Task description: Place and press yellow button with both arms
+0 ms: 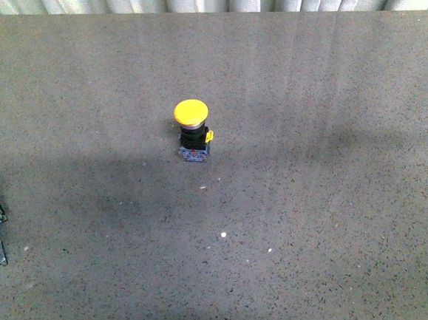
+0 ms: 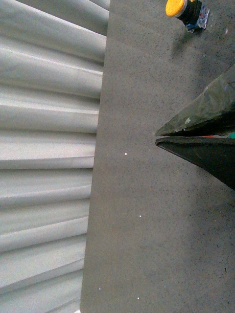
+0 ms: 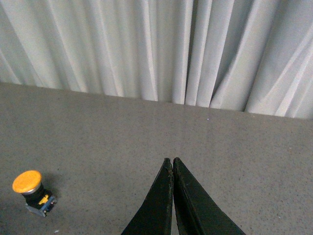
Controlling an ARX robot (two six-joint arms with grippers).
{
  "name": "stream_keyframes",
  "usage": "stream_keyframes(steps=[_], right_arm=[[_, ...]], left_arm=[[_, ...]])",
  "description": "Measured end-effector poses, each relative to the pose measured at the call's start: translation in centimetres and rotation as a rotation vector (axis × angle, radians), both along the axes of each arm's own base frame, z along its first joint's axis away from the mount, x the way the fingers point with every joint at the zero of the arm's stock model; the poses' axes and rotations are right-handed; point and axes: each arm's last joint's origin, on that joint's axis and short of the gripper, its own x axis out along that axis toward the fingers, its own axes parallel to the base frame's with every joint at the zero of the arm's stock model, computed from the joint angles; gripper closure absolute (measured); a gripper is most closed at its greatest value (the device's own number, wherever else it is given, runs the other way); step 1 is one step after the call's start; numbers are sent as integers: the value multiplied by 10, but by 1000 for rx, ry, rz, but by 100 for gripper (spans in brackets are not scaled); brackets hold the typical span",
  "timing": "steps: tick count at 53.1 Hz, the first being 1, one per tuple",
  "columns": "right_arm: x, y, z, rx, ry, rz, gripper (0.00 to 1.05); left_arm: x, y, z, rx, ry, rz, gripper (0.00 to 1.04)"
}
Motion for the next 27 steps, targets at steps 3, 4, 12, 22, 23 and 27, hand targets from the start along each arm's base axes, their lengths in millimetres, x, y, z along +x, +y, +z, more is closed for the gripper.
stream_keyframes(steps=[3, 4, 12, 22, 23, 27], right_arm=[[-5, -3, -2, 0, 1, -2, 103], [-7, -3, -2, 0, 1, -2, 103], [-18, -8, -5, 0, 1, -1, 103], [-29, -19, -13, 1, -16, 11, 103], [-30, -20, -15, 1, -9, 2, 103], [-34, -21, -17, 1, 5, -2, 103]], left_arm=[[0, 0, 0, 0, 0, 0, 103], [0, 0, 0, 0, 0, 0, 103], [0, 0, 0, 0, 0, 0, 103], [0, 0, 0, 0, 0, 0, 103], [0, 0, 0, 0, 0, 0, 103], [0, 0, 0, 0, 0, 0, 103]])
